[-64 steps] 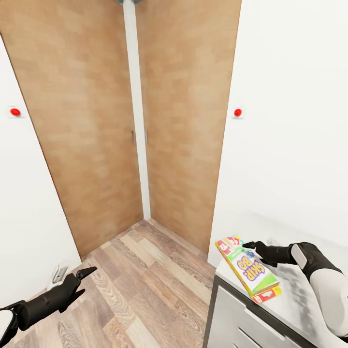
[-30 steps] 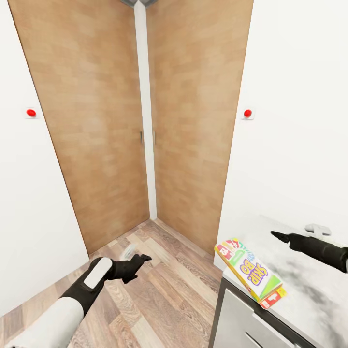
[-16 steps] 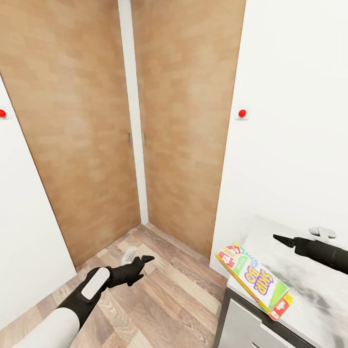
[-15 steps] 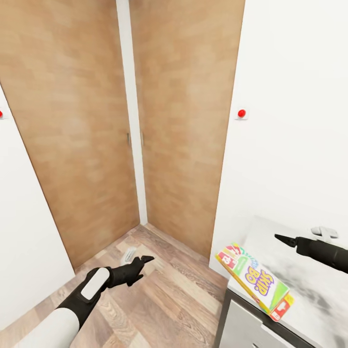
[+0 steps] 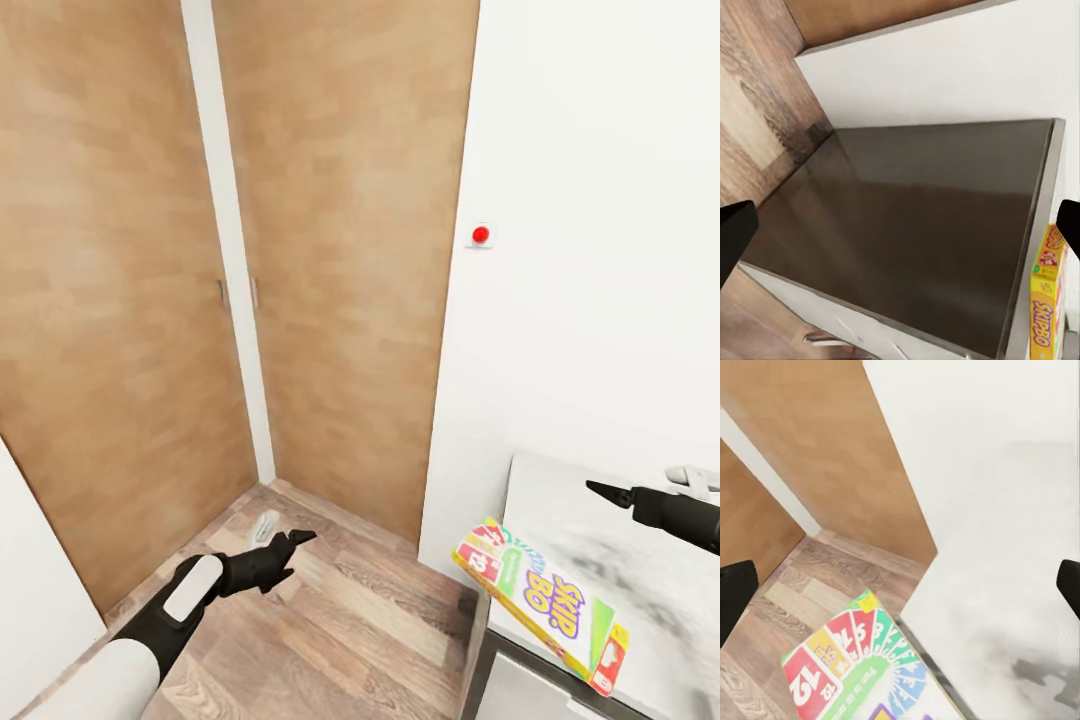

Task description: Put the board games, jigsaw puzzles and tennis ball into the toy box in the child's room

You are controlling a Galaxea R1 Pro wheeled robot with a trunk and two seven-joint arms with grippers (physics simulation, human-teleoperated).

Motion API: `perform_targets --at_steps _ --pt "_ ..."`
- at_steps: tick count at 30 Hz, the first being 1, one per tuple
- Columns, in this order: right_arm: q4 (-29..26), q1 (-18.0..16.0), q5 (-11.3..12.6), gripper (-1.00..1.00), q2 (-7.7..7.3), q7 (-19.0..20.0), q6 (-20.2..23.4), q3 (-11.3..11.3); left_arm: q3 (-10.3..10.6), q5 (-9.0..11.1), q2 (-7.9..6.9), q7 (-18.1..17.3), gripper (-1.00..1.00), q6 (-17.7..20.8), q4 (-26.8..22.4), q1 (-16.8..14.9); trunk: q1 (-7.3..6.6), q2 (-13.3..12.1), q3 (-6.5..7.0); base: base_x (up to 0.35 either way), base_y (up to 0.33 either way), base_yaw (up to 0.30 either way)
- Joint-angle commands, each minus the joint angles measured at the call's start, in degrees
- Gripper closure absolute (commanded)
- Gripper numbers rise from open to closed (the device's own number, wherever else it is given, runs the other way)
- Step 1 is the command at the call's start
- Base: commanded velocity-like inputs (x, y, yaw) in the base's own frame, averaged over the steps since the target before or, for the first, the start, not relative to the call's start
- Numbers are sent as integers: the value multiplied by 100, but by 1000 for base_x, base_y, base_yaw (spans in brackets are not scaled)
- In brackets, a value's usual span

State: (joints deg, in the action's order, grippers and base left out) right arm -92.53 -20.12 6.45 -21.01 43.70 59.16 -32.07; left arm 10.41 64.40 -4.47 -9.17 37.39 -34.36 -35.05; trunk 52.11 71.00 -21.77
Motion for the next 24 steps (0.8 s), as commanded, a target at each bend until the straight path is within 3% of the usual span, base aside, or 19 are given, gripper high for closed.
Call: perform_targets --at_steps 1,7,12,13,14,18,19,21,24 --pt "-2 -9 40 -100 -9 -12 48 -6 26 0 -9 -53 -100 20 -14 -2 3 4 -7 242 278 -294" --pt "-2 -10 43 -100 -21 -11 51 -13 22 0 -10 -94 -100 248 -37 -15 3 4 -7 198 227 -294" --pt "-2 -10 43 -100 -28 -5 51 -17 26 -14 -56 -78 -100 855 -14 -285 3 4 -7 53 60 -294" --pt "-2 -8 42 -100 -40 151 52 -57 273 -227 -36 -81 -100 1216 66 -548 3 4 -7 9 10 -294" --pt "-2 -7 42 -100 -46 208 52 -78 338 -271 -28 -89 -100 1276 100 -594 3 4 -7 7 8 -294" --pt "-2 3 41 -100 -120 454 52 -150 543 -415 14 -193 -100 1459 378 -873 3 4 -7 4 4 -294" --pt "-2 5 41 -100 -151 519 52 -167 651 -472 45 -249 -100 1597 574 -1107 3 4 -7 1 1 -294" --pt "-2 6 40 -100 -171 552 52 -176 763 -507 44 -276 -100 1776 688 -1286 3 4 -7 1 1 -294" --pt "-2 7 40 -100 -186 579 52 -188 914 -535 32 -293 -100 1904 769 -1421 3 4 -7 0 0 -294"
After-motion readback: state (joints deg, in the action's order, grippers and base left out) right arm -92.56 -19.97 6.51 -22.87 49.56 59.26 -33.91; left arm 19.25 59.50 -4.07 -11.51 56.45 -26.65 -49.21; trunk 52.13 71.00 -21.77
